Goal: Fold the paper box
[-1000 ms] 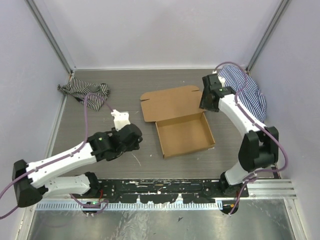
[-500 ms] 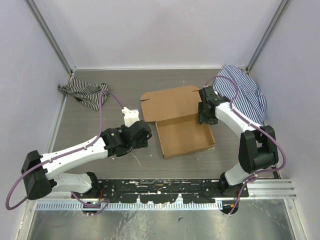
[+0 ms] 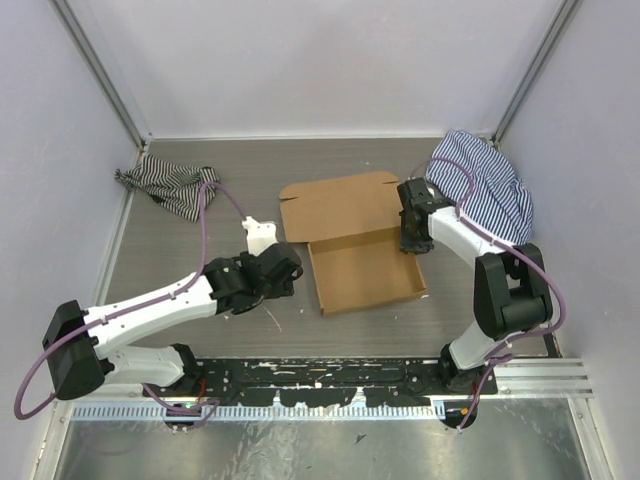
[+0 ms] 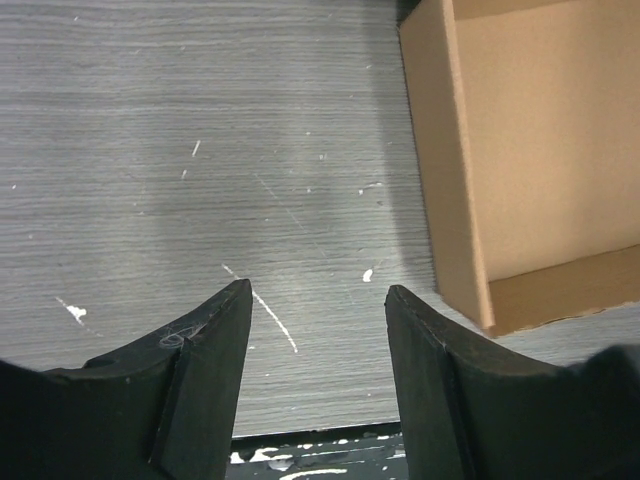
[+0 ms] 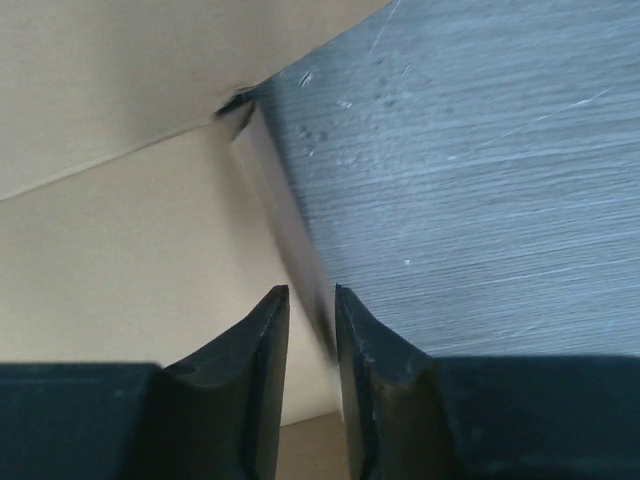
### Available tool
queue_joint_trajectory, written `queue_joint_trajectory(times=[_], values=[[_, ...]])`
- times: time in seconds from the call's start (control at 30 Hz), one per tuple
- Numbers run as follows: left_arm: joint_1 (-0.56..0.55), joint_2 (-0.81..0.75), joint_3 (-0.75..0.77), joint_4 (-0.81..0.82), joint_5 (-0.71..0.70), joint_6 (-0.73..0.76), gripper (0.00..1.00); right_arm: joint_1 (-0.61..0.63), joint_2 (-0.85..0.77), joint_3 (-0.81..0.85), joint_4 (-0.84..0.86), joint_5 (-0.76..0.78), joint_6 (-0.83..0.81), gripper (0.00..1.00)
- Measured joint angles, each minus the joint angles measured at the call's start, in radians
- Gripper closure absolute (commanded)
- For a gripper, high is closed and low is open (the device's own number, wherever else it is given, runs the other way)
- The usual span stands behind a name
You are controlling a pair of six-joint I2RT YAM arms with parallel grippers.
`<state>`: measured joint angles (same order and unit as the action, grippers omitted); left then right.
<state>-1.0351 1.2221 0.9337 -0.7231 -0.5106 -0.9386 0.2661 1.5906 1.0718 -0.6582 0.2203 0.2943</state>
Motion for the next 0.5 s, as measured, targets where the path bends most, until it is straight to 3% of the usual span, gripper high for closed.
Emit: queue_joint_trajectory(times=[0.1,0.27,0.5], values=[[0.013,-0.003,-0.024,-0.001,-0.002,0.000,0.37,-0.001,0.018,-0.029,0.019,-0.044,0.003,0.92],[0.130,-0.026,-0.069,-0.016,0.018,0.004,0.37,0.002,-0.014,-0.065,0.061,-0.119,0.029,0.96],[0.430,-0.089,-0.090,0.058,0.115,0.049,0.37,0.035,-0.148,-0.163,0.037,-0.163,0.034,0.99]])
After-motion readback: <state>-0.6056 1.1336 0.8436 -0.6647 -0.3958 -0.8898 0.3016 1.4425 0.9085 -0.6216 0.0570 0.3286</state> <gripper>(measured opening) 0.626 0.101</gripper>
